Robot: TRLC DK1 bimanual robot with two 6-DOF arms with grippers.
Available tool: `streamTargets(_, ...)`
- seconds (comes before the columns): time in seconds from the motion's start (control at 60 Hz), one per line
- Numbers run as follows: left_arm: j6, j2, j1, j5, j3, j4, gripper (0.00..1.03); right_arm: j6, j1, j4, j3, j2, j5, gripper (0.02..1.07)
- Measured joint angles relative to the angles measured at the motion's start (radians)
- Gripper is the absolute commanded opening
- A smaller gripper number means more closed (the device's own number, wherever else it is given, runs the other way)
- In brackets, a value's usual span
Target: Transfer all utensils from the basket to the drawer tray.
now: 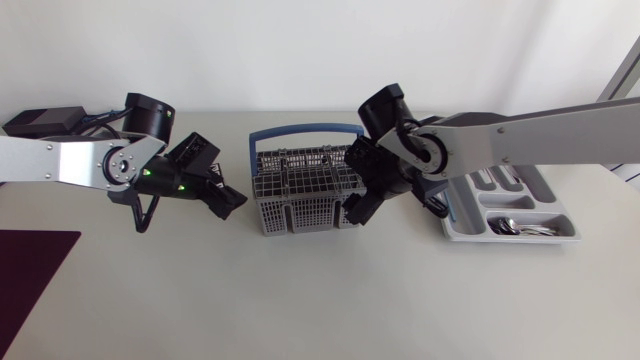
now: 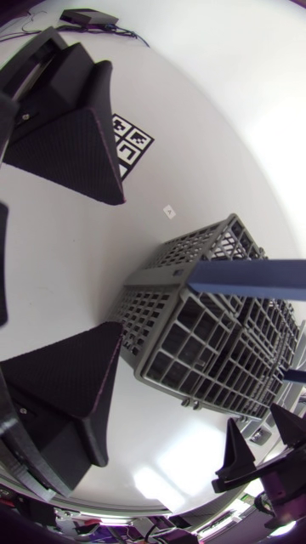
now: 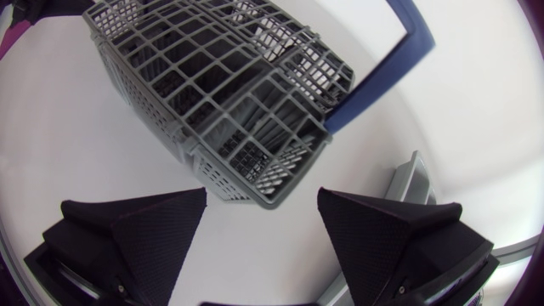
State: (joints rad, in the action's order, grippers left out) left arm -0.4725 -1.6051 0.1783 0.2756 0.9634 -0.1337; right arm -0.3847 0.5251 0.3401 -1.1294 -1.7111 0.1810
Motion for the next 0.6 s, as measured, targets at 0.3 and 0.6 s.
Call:
streamTargets(0.3,0.0,-0.001,-0.008,0.0,-0.001,0.0,0.86,0.0,-0.162,0.006,0.023,0.044,-0.03,0.57)
streamTargets(0.6,0.028,-0.057,-0.013,0.087,0.027,-0.015,0.12,0.045,-0.164,0.005,-0.039,-0.011,-0.193,0.09)
